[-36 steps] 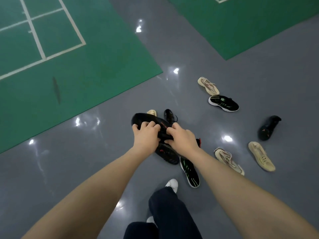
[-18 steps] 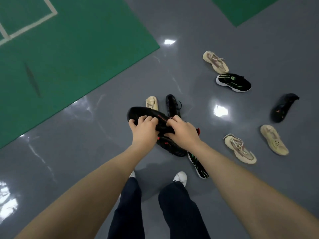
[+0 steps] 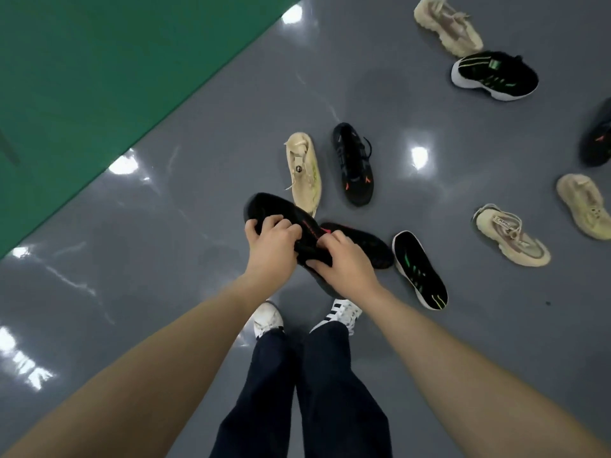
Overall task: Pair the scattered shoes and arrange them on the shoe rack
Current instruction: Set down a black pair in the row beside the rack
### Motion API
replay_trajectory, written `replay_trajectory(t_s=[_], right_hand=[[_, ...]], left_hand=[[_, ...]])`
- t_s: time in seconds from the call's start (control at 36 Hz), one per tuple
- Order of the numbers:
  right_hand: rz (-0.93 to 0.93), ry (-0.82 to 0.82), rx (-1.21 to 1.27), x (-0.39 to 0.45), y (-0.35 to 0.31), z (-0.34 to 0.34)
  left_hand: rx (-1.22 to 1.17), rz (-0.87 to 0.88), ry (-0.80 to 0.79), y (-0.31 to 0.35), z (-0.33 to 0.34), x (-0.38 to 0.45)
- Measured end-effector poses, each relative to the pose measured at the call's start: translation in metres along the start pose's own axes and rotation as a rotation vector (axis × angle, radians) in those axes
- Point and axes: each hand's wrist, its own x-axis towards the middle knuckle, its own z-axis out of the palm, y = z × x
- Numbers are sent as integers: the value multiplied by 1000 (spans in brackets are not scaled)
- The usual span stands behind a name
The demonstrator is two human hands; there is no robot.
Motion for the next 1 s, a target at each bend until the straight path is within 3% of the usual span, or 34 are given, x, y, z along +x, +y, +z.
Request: replay_trajectory(t_s=[0.08, 0.19, 0.36, 0.67, 0.83, 1.0], right_hand=[[23, 73, 42, 15, 28, 35], [230, 235, 145, 34, 63, 60], [408, 97, -25, 76, 135, 118], [350, -92, -324, 141, 184, 188], [205, -36, -439, 142, 190, 199], [180, 81, -454, 125, 170, 164]], left_hand=[[-49, -48, -4, -15, 43, 17], [-90, -82, 10, -34, 80, 40], [-112, -76, 54, -64, 141, 79], [-62, 41, -6, -97, 194, 137], [-20, 120, -21, -98, 198, 151], [1, 150, -10, -83, 165, 135]])
